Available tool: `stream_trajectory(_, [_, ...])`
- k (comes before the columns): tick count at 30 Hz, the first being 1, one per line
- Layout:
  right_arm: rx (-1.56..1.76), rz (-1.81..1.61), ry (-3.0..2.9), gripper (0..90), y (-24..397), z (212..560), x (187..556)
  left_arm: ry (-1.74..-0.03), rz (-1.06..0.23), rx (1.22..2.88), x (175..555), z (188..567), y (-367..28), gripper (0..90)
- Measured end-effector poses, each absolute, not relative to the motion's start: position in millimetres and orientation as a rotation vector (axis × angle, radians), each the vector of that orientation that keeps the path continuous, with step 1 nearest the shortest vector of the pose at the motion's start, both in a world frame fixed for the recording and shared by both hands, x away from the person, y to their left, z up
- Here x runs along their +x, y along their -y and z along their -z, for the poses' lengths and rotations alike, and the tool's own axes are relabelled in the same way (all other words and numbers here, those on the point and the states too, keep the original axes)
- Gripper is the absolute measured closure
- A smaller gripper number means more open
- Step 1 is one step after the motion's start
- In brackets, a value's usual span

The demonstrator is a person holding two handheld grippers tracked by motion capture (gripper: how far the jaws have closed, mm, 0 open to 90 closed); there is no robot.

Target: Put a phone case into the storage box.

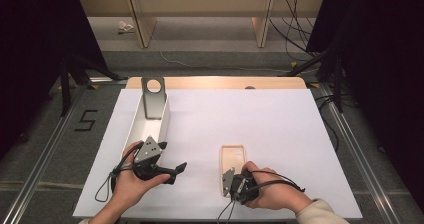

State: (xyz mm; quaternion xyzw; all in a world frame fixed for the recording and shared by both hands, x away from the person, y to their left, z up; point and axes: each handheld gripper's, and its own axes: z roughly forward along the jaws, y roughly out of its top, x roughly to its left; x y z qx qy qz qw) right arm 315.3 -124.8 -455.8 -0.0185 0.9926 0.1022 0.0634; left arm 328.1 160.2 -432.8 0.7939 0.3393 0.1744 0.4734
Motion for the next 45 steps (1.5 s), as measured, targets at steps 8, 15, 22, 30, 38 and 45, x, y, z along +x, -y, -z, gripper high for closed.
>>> stream_trajectory(8, [-0.066,-0.302,-2.984,79.1,124,456,313,-0.826,-0.426,1.948,328,433,-159,5.6])
stream_trajectory(15, [-0.097,-0.302,-2.993,85.3,123,455,312,-0.826,-0.425,1.949,328,434,-159,5.6])
stream_trajectory(22, [-0.073,-0.325,-3.008,87.1,124,455,313,-0.826,-0.424,1.949,328,434,-159,5.5])
stream_trajectory(30, [-0.044,-0.338,-3.026,87.9,126,455,314,-0.827,-0.423,1.949,328,434,-159,5.6])
stream_trajectory(38, [-0.014,-0.437,-3.021,88.0,129,450,316,-0.830,-0.425,1.947,328,434,-160,5.6])
stream_trajectory(45, [0.089,-0.602,-3.008,88.1,139,439,322,-0.829,-0.426,1.946,328,434,-160,5.8])
